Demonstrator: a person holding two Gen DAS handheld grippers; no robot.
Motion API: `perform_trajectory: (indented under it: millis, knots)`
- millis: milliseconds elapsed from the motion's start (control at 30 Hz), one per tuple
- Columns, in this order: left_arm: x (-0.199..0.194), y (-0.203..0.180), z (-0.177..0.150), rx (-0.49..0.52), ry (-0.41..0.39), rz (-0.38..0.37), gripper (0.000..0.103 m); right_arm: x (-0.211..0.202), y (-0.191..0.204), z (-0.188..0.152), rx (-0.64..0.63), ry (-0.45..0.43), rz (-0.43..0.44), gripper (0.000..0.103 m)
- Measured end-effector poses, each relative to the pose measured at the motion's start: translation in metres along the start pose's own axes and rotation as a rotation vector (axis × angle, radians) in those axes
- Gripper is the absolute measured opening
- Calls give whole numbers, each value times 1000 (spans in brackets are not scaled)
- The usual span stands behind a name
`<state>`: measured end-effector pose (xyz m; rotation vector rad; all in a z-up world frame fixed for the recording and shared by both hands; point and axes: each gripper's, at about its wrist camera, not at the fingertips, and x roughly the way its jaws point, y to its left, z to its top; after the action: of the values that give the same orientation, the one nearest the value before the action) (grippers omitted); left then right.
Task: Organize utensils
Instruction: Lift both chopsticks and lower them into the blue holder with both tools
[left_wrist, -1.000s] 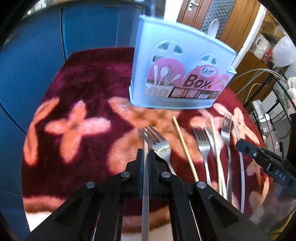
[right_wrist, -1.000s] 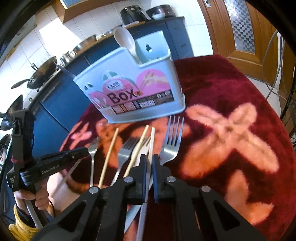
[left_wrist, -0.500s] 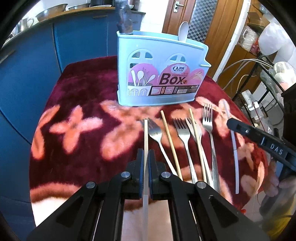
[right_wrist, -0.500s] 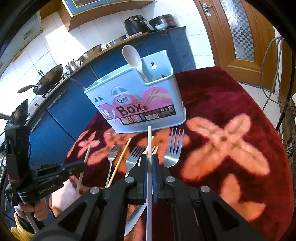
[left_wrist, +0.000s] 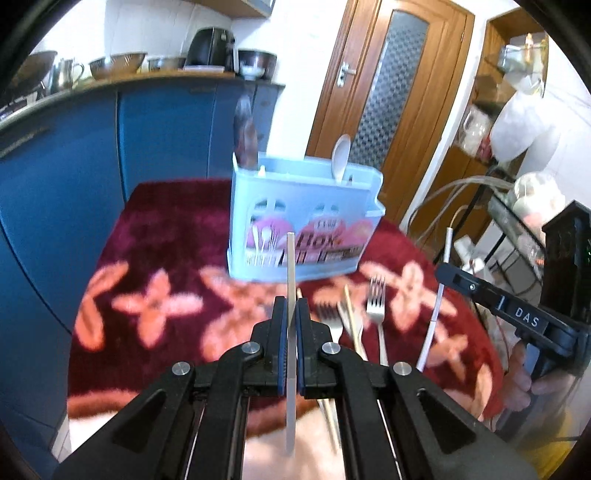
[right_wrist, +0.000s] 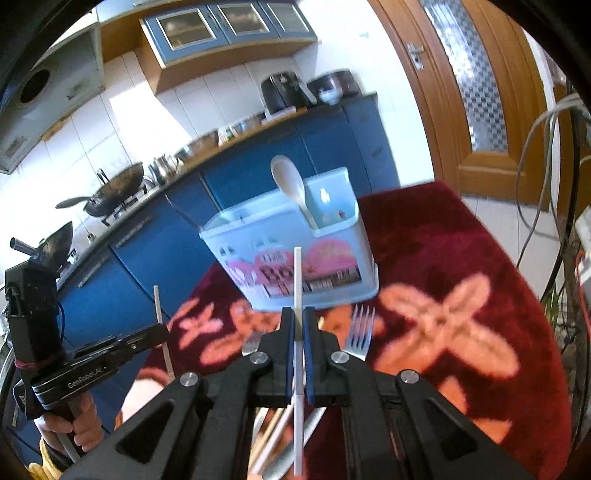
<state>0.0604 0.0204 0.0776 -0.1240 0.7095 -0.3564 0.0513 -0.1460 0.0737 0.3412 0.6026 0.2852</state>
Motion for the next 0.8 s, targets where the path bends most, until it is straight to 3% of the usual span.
perform_trajectory:
  millis: [333,800]
  knots:
    - [-10,-8,47,-6,-142,-50,2,-8,5,41,-26,-101,-30,6]
    - [-7,-24,140,62,-359,32,2,0,10,96,-89,-192,-79,6]
